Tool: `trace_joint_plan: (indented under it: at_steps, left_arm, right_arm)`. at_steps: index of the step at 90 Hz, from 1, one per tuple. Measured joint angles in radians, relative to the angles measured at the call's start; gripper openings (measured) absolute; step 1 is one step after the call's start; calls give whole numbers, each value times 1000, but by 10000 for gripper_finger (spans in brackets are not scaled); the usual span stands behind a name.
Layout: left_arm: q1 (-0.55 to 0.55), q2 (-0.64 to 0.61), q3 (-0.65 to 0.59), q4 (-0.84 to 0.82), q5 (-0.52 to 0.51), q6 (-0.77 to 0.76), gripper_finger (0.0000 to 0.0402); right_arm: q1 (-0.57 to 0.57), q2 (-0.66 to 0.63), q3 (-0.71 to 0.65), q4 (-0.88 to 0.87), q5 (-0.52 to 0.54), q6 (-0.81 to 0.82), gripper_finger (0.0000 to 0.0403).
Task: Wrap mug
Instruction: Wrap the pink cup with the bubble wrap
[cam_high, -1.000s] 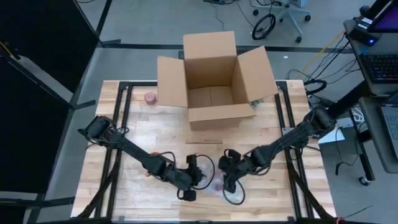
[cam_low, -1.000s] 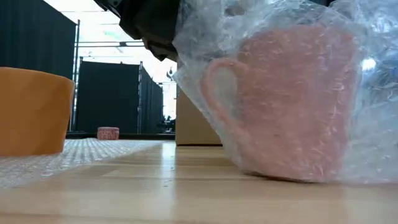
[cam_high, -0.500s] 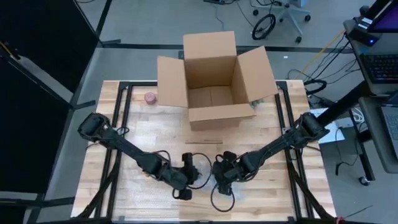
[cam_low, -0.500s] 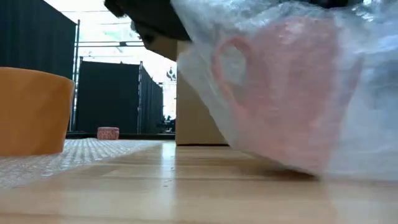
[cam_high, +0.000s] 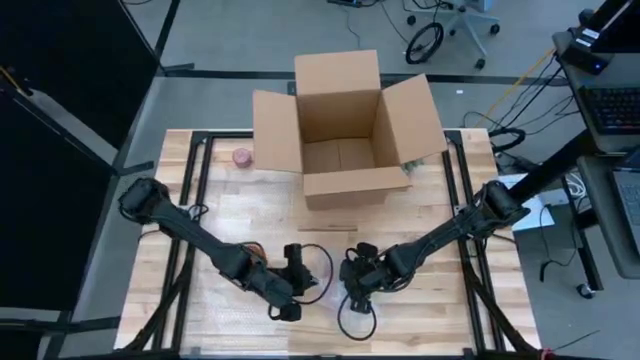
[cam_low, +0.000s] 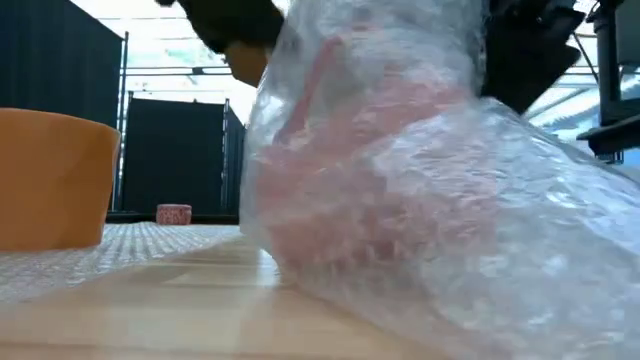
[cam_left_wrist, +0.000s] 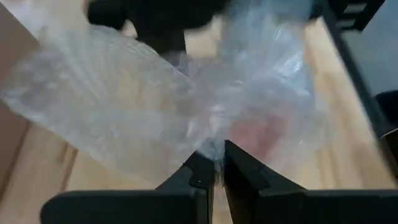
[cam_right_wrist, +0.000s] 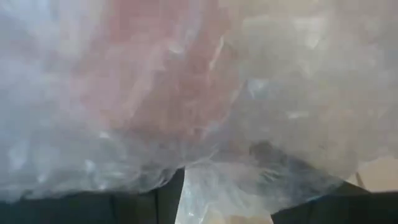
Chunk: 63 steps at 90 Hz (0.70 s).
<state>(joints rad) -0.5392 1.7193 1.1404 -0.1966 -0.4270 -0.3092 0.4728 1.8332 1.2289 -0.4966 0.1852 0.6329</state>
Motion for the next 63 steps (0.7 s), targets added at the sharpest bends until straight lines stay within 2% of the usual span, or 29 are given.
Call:
trace_joint_plan:
  at_steps: [11,22,45,63]
  left_arm:
    - [5,12,0,-4,18,-26,13]
    - [26,9,0,-5,118,-26,34]
    - [85,2,7,-87,388,23,159]
    - [114,-2,138,-412,388,26,232]
  right_arm:
    - [0,0,0,21,1,-23,171]
    - [0,0,0,22,1,-25,171]
    - [0,-1,0,24,1,-29,171]
    - [0,-1,0,26,2,-35,171]
